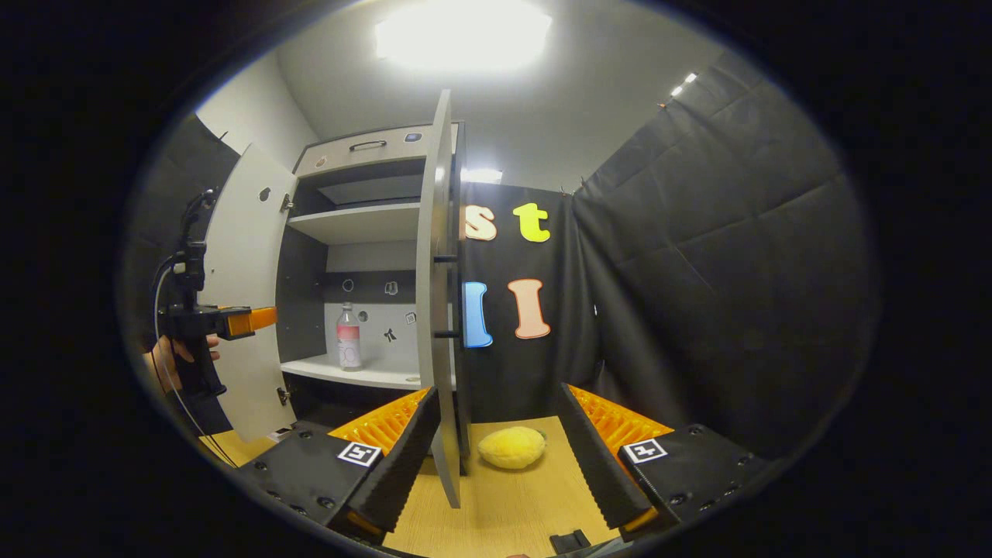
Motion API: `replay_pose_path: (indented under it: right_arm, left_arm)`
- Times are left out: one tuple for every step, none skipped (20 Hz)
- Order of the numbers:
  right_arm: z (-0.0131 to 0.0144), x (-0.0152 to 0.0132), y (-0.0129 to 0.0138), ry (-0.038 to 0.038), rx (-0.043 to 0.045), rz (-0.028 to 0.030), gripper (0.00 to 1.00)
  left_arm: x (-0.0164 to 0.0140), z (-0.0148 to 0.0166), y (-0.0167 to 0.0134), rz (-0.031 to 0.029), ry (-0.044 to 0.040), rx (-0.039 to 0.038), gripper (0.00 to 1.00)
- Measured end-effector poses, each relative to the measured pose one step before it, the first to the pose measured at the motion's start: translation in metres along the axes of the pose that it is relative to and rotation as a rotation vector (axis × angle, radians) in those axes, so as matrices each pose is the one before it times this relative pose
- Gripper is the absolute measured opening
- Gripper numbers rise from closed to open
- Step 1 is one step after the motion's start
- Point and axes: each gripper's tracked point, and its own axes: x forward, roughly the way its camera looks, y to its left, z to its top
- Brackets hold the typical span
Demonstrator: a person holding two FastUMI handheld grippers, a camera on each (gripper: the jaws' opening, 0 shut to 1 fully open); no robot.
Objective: Grasp the bottle in the cabinet with the left hand and place it on the coaster, then close the right door with the right hand and the left door with the left hand.
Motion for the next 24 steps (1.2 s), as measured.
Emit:
replay_pose_path:
  right_arm:
    - [0.00097,0.00390,0.00343,-0.00270,-0.00790,-0.00474,0.97]
    - [-0.00163,0.00523,0.00078,0.00135,-0.00987,-0.01215,0.97]
    - [-0.00036,0.00269,0.00169,0.00171,-0.00532,-0.00792,0.97]
    - [0.00056,0.00274,0.00311,-0.00136,-0.00360,-0.00635,0.97]
    - [0.00025,0.00314,0.00258,-0.00321,-0.00456,-0.00770,0.97]
    - [-0.00074,0.00392,0.00165,-0.00190,-0.00665,-0.01035,0.97]
    - [-0.00061,0.00297,0.00127,0.00165,-0.00589,-0.01164,0.97]
    - [-0.00122,0.00328,0.00129,0.00332,-0.00313,-0.01017,0.97]
    - [-0.00052,0.00306,0.00232,0.00196,-0.00119,-0.00875,0.97]
    - [-0.00115,0.00243,0.00169,0.00172,-0.00126,-0.00987,0.97]
    - [-0.00094,0.00210,0.00221,0.00245,-0.00225,-0.00856,0.97]
    - [-0.00128,0.00197,0.00167,0.00297,-0.00382,-0.00786,0.97]
    - [-0.00106,0.00285,0.00169,0.00285,-0.00583,-0.00784,0.97]
    - [-0.00212,0.00266,0.00085,0.00311,-0.00562,-0.00716,0.97]
    - [-0.00091,0.00259,0.00087,0.00351,-0.00449,-0.00750,0.97]
    - [-0.00111,0.00210,0.00112,0.00310,-0.00302,-0.00697,0.97]
    - [-0.00038,0.00187,0.00127,0.00183,-0.00215,-0.00890,0.97]
    - [-0.00133,0.00147,-0.00009,0.00314,-0.00156,-0.00834,0.97]
    - [-0.00106,0.00134,0.00095,0.00419,-0.00216,-0.00706,0.97]
    - [-0.00138,0.00190,0.00082,0.00299,-0.00466,-0.00937,0.97]
    - [-0.00042,0.00044,0.00036,0.00237,-0.00474,-0.00883,0.97]
    - [-0.00064,0.00135,-0.00046,0.00347,-0.00482,-0.00893,0.97]
    - [-0.00063,0.00061,0.00020,0.00395,-0.00446,-0.00730,0.97]
    - [-0.00063,0.00075,0.00047,0.00370,-0.00352,-0.00700,0.97]
  left_arm:
    - [0.01298,-0.00400,-0.00054,-0.01012,0.00334,-0.00554,0.80]
    - [0.01198,-0.00363,-0.00015,-0.00877,0.00223,-0.00328,0.80]
    - [0.01256,-0.00525,0.00111,-0.00816,0.00333,-0.00079,0.80]
    - [0.01196,-0.00461,0.00132,-0.00806,0.00421,0.00143,0.94]
    - [0.01093,-0.00571,0.00087,-0.00491,0.00178,0.00062,0.95]
    - [0.01235,-0.00430,0.00121,-0.00717,0.00376,-0.00261,0.94]
    - [0.01216,-0.00550,0.00115,-0.00795,0.00492,-0.00416,0.94]
    - [0.01197,-0.00428,0.00139,-0.00818,0.00326,-0.00450,0.95]
    - [0.01329,-0.00469,0.00289,-0.00848,0.00515,-0.00315,0.95]
    - [0.01193,-0.00342,0.00157,-0.00779,0.00473,-0.00063,0.94]
    - [0.01081,-0.00447,0.00093,-0.00751,0.00499,0.00103,0.95]
    - [0.01032,-0.00420,0.00040,-0.00799,0.00311,0.00179,0.94]
    - [0.00933,-0.00384,0.00076,-0.00599,0.00511,0.00125,0.95]
    - [0.00921,-0.00357,0.00019,-0.00439,0.00714,-0.00189,0.94]
    - [0.00943,-0.00554,0.00092,-0.00615,0.00832,-0.00473,0.87]
    - [0.00956,-0.00493,0.00103,-0.00340,0.00826,-0.00498,0.87]
    - [0.00850,-0.00649,0.00056,-0.00507,0.01011,-0.00460,0.87]
    - [0.00862,-0.00524,0.00081,-0.00268,0.01014,-0.00002,0.87]
    - [0.00886,-0.00702,0.00079,-0.00161,0.01069,0.00244,0.88]
    - [0.00905,-0.00550,-0.00036,-0.00325,0.01019,0.00268,0.88]
    - [0.00798,-0.00584,0.00059,-0.00297,0.00965,0.00285,0.87]
    - [0.00816,-0.00433,0.00029,-0.00250,0.00904,0.00135,0.87]
    - [0.00671,-0.00474,0.00127,-0.00263,0.00812,0.00049,0.87]
    - [0.00748,-0.00354,0.00075,0.00109,0.00698,-0.00267,0.87]
